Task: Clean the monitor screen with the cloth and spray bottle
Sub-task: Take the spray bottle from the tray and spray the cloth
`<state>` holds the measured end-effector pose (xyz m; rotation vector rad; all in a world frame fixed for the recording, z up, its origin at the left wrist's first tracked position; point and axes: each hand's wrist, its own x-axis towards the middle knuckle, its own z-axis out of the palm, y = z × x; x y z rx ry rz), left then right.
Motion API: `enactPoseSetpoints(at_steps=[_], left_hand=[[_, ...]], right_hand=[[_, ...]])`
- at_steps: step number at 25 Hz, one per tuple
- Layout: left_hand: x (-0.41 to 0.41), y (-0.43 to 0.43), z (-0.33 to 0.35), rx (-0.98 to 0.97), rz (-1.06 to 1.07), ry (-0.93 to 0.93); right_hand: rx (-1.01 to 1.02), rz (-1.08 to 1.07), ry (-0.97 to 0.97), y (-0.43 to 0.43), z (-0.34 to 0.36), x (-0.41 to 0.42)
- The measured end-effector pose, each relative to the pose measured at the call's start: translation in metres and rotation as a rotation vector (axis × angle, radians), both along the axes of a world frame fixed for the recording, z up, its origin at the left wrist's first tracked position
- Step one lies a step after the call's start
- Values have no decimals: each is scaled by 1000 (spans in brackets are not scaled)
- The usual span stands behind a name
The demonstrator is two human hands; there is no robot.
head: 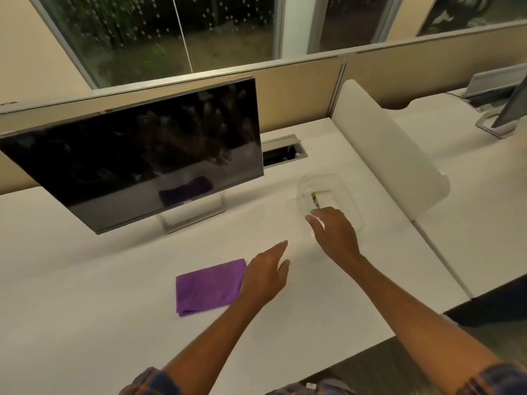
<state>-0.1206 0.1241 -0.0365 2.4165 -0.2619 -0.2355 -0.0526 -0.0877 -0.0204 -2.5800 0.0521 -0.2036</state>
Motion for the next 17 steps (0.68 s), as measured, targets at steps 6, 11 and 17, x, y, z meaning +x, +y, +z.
enactPoseSetpoints(at_steps=[6,11,17], left_hand=[[34,-76,0,86,-2,71],[41,-108,-4,36,52,109],[43,-122,-3,52,88,124]], right_hand=[[153,-35,280,-33,-3,66],[102,22,373,-38,-14,101],[66,79,371,-36,-25,118]])
